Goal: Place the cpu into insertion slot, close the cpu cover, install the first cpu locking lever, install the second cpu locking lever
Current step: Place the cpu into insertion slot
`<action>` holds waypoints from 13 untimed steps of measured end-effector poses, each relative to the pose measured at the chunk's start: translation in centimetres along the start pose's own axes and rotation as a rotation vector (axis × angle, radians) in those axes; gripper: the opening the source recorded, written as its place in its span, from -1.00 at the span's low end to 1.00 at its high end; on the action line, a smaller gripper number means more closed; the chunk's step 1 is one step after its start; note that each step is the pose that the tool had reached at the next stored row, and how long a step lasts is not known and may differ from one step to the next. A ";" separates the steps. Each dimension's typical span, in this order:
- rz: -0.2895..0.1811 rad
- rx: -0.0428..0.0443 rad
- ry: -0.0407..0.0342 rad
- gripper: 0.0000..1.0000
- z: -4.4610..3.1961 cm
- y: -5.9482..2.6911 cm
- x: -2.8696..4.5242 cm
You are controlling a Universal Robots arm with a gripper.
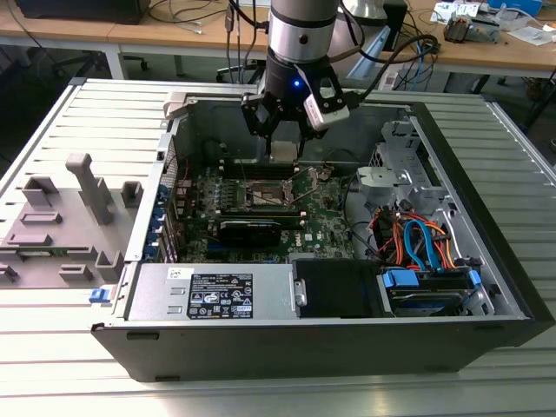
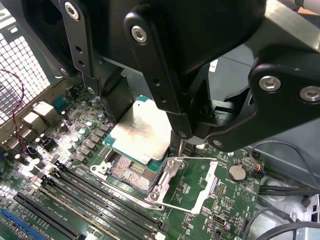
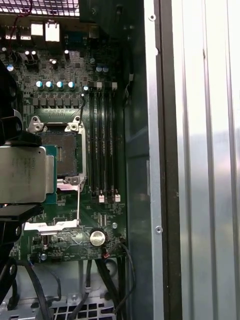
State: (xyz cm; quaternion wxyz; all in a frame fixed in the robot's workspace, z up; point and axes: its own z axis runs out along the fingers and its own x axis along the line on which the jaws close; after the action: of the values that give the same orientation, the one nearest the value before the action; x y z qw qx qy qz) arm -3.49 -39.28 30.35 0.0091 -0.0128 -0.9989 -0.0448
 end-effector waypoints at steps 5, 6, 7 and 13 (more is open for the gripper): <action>0.000 0.0000 0.0000 0.09 0.12 -0.06 0.00; 0.000 0.0000 0.0001 0.09 0.14 -0.08 0.00; 0.000 0.0000 0.0000 0.09 0.17 -0.09 -0.01; 0.000 0.0000 0.0000 0.09 0.40 -0.20 -0.01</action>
State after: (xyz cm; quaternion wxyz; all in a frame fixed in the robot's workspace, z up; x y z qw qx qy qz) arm -3.49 -39.44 29.94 0.0091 -0.0128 -0.9989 -0.0448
